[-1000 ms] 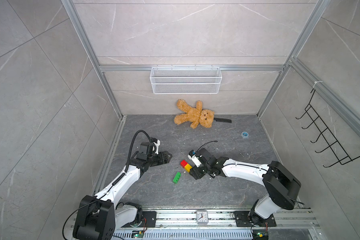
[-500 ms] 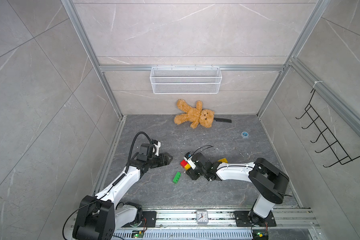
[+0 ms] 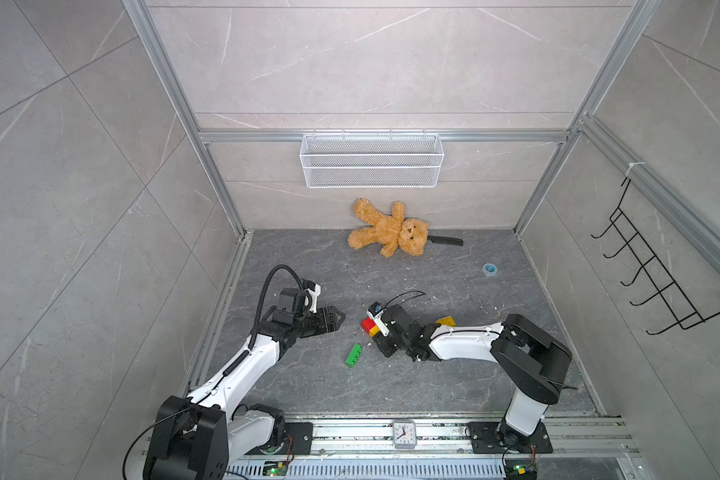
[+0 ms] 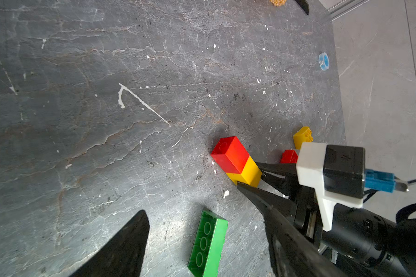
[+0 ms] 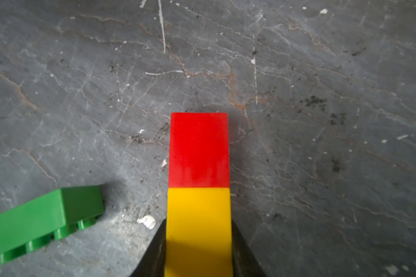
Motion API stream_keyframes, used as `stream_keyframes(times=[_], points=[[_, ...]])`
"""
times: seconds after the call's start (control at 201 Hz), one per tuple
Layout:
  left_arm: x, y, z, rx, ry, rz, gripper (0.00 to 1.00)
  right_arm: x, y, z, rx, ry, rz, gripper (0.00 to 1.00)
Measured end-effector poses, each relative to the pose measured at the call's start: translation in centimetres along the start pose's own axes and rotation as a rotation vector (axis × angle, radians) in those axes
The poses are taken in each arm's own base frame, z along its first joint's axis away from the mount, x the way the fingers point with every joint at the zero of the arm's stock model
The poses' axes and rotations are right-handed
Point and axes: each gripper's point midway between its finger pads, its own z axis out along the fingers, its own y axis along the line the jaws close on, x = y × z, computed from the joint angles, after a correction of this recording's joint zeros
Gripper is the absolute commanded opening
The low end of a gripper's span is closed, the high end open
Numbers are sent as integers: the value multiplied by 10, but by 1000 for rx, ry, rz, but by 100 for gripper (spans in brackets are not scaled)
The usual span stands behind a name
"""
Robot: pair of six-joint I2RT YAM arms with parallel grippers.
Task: Assemble an ice cream with lego
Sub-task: Adjust the lego brick at the center of the board.
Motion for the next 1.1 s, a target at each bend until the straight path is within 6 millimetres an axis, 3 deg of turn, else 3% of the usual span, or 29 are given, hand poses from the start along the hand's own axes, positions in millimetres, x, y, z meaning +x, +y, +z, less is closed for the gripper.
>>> stream_keyframes(times=[0.149,0.254,0.453,0.518,0.597,0.672,0.831,0.946,1.095], points=[[2,0,-3,-1,1,0,78,-2,-1,-4,14,57,-3,22],[5,0,-5,-4,7,-3,78,-7,0,-17,19,151,-9,20],[7,-1,-8,-5,12,-5,78,-49,17,-83,-39,352,8,24],[8,-1,-8,-4,16,-7,78,-54,21,-104,-58,416,26,24],[11,-1,-8,0,27,-11,78,-38,24,-125,-74,535,41,24],[18,0,-5,12,46,-16,77,-11,25,-141,-77,686,64,23],[41,-6,9,44,130,-11,71,35,27,-159,-72,955,106,24],[46,-10,14,66,148,-6,69,49,29,-159,-73,1073,120,23],[45,-13,12,84,133,-6,69,59,33,-145,-87,1162,125,24]])
